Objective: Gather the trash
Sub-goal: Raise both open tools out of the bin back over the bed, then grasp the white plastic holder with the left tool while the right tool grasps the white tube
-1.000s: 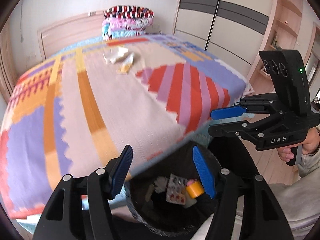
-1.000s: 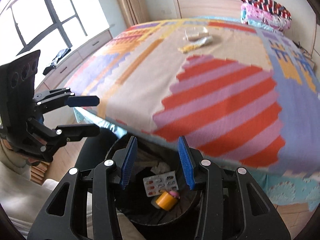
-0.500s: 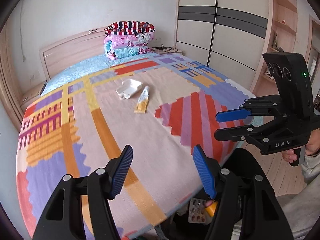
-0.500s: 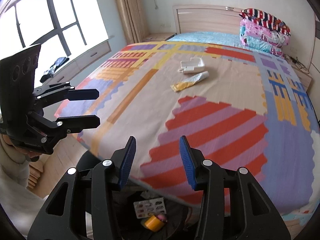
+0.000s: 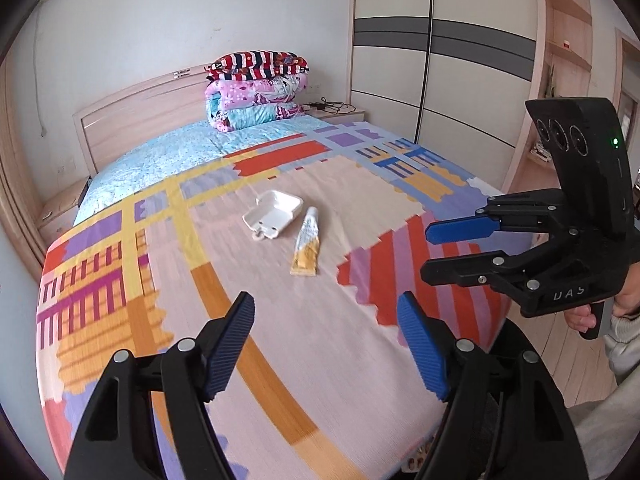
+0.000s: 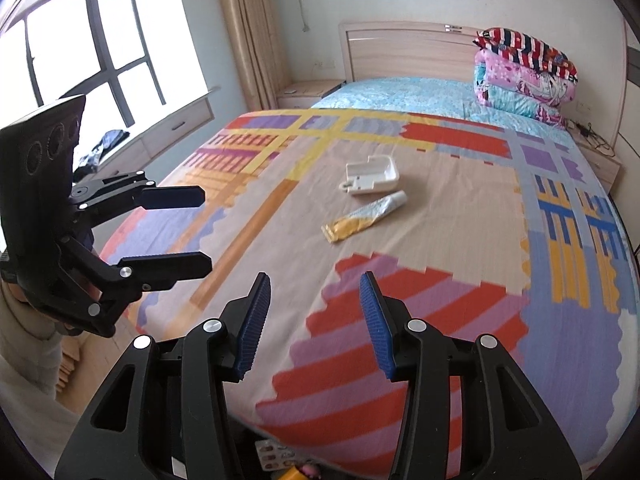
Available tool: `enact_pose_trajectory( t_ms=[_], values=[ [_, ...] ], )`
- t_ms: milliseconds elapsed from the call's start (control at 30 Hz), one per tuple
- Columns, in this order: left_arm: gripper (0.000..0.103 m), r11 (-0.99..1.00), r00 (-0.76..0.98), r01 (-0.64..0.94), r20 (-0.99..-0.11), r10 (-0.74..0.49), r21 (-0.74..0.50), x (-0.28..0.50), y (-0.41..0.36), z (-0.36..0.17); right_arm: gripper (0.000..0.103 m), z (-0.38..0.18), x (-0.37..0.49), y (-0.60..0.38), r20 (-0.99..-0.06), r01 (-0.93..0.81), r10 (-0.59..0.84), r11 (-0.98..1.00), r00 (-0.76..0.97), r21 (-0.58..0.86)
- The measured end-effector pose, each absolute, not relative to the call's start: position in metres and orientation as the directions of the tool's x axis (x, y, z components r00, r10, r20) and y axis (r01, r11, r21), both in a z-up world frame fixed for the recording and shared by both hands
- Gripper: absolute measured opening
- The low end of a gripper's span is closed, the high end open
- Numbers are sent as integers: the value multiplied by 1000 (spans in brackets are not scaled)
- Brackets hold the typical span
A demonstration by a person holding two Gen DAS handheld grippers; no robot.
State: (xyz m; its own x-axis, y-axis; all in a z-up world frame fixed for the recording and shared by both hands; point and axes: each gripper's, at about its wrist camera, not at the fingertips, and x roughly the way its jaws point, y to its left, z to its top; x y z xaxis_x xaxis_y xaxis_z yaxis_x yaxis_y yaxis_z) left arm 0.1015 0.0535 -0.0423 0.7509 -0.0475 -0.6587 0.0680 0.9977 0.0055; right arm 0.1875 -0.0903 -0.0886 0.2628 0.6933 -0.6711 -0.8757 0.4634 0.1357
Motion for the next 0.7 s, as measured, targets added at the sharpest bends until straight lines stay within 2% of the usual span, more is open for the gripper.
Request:
enact_pose_trajectory(
  t_ms=[700],
  values=[
    [71, 996, 740, 73, -672, -20, 51, 187, 101, -59, 48, -102, 257, -36, -703, -832, 651, 533, 286, 154]
  ],
)
